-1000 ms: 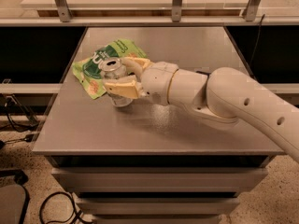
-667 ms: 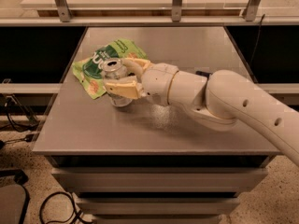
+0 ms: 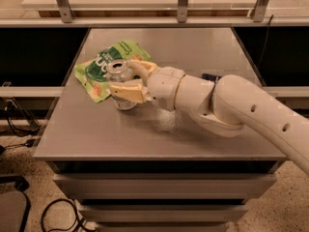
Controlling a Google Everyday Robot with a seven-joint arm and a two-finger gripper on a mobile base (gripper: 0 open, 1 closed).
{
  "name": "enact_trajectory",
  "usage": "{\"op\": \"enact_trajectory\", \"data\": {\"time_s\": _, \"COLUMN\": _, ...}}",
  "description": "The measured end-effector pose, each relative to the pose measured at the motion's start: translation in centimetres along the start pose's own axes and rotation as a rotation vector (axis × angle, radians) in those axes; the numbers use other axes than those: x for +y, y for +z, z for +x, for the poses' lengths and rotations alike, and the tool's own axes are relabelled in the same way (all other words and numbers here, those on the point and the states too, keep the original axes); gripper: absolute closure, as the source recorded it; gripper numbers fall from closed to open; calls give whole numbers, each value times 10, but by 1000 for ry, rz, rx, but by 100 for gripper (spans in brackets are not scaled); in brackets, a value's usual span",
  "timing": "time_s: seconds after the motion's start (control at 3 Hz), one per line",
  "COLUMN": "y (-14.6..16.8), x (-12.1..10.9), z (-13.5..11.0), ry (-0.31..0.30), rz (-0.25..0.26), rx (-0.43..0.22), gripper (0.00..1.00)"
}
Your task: Place 7up can upright
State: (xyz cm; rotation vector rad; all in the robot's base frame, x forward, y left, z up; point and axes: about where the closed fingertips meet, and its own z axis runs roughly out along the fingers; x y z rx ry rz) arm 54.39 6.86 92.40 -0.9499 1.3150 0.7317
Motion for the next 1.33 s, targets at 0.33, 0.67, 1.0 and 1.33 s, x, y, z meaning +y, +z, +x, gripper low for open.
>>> {"op": "enact_trajectory", "data": {"time_s": 0.33, "y": -1, "x": 1, "z": 1, "ry": 2, "rz": -1, "rx": -2, "gripper": 12}}
{"op": "enact_trajectory", "data": {"time_s": 0.67, "y": -4, "x": 3, "z": 2, "ry": 8, "rz": 0, "rx": 5, "gripper": 0}}
{"op": "enact_trajectory", "data": {"time_s": 1.0, "y": -11, "x": -3, "z": -11, "ry": -8, "rz": 4, "rx": 24, "gripper": 0}}
{"op": "enact_trajectory", "data": {"time_s": 1.33, "y": -15, "x": -7, "z": -17, "ry": -21, "rz": 11, "rx": 26, "gripper": 0}}
